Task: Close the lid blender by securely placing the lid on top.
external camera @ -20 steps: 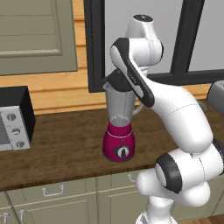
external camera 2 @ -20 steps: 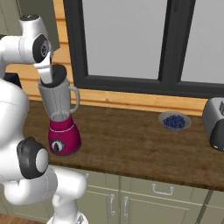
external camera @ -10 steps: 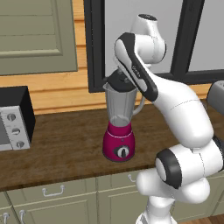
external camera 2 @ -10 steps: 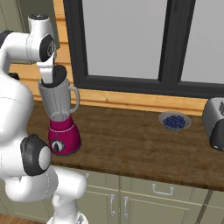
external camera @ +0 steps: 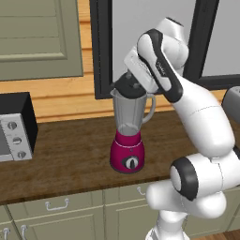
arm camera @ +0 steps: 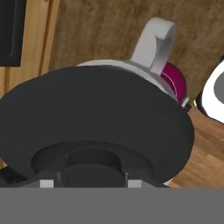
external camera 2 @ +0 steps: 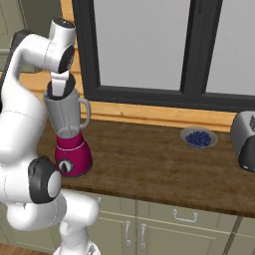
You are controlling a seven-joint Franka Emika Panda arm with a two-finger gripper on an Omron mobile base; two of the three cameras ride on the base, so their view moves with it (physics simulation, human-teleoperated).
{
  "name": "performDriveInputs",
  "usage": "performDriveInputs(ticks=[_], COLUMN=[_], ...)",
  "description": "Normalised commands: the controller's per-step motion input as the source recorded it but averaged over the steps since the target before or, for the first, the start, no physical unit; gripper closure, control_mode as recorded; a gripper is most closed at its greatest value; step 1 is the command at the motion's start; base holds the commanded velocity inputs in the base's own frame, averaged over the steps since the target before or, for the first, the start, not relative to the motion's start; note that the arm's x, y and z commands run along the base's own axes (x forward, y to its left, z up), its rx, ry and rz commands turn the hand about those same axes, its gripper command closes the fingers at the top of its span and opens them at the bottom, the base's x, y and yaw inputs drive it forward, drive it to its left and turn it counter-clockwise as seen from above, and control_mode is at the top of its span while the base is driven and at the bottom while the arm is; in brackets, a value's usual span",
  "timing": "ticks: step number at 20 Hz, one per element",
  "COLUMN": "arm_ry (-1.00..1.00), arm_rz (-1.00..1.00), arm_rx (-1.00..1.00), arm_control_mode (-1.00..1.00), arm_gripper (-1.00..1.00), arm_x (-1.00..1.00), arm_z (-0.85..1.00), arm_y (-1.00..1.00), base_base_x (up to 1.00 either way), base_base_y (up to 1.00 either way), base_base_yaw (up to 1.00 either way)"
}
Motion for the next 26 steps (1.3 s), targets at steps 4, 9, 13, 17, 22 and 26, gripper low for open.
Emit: performDriveInputs(ticks=[4,9,13,17,22,26], arm_ry=[0.0,0.09,0.27,0.26,0.24,0.05], arm_rz=[0.26,0.24,0.17,0.08,0.0,0.0], arm_rx=[0.11,0.05,0.01,0.0,0.0,-0.03], arm_control_mode=[-1.0,-1.0,-1.0,-1.0,-1.0,-1.0], arm_gripper=[1.0,1.0,1.0,1.0,1.0,1.0], arm_x=[-0.03,0.05,0.23,0.02,-0.08,-0.37], arm_z=[-0.1,-0.03,-0.04,-0.07,-0.13,-0.48], arm_y=[0.0,0.0,0.06,0.1,0.11,0.12], base_base_x=[0.0,0.0,0.0,0.0,0.0,0.0], base_base_y=[0.0,0.0,0.0,0.0,0.0,0.0], base_base_yaw=[0.0,0.0,0.0,0.0,0.0,0.0])
